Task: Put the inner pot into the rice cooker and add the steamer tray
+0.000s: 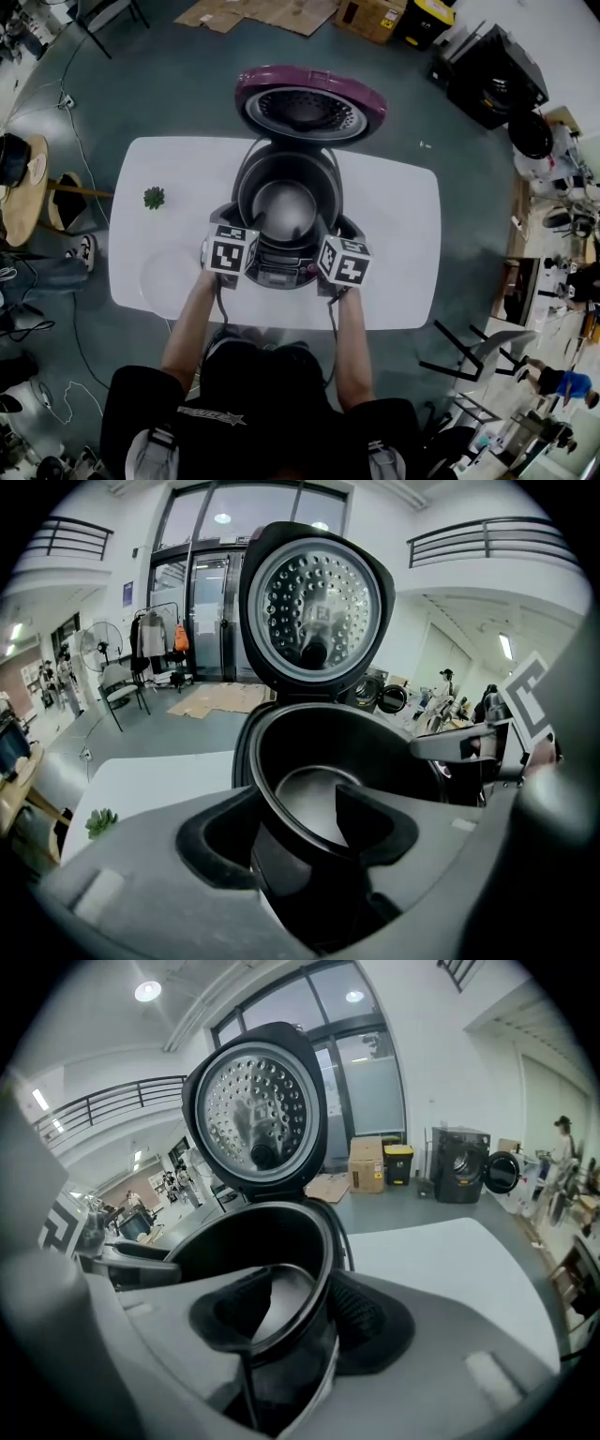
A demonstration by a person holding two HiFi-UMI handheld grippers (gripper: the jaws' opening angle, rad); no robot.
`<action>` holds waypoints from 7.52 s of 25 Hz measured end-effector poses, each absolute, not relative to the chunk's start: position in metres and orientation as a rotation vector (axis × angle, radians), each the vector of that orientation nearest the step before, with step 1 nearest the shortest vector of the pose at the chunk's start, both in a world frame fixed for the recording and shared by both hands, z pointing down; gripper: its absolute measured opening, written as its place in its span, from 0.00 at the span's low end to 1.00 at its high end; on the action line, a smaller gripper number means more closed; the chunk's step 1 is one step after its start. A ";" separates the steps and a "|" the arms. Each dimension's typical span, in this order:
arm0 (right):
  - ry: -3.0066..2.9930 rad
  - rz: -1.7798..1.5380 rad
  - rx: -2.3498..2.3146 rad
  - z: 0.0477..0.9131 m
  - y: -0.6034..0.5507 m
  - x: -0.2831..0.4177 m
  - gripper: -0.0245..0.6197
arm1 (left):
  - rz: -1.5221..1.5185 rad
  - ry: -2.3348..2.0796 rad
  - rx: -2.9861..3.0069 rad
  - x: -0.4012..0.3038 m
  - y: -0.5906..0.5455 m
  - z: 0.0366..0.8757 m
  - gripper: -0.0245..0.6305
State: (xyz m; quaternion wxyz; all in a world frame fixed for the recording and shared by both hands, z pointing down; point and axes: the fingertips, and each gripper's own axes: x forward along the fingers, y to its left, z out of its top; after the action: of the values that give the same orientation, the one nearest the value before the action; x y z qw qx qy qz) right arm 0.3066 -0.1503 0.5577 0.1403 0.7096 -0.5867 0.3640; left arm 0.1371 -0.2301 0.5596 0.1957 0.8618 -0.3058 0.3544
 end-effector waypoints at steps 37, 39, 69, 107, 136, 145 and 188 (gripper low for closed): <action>-1.983 0.168 2.340 0.349 0.062 0.233 0.26 | 0.375 -1.111 2.931 0.075 -0.039 0.360 0.21; -1.975 0.144 2.334 0.351 0.082 0.221 0.22 | 0.372 -1.111 2.931 0.066 -0.018 0.360 0.18; -2.040 0.171 2.265 0.383 0.229 0.120 0.05 | 0.423 -1.180 2.877 -0.032 0.141 0.385 0.05; -2.307 0.426 1.739 0.475 -0.026 -0.089 0.26 | 0.575 -1.524 2.332 -0.267 -0.035 0.487 0.26; -1.985 0.814 1.565 0.684 -0.107 -0.083 0.32 | 0.950 -1.262 2.089 -0.280 -0.119 0.687 0.41; -1.966 0.852 1.548 0.699 -0.111 -0.081 0.32 | 0.981 -1.226 2.075 -0.275 -0.123 0.703 0.40; -1.942 0.476 2.000 0.497 -0.123 -0.002 0.18 | 0.746 -1.324 2.540 -0.192 -0.182 0.504 0.25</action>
State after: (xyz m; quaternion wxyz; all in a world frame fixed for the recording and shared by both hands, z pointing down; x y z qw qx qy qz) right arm -0.0021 -0.1225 0.4972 0.1563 0.6985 -0.6783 0.1663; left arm -0.1925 -0.1820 0.5036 0.0909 0.8546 -0.4453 0.2512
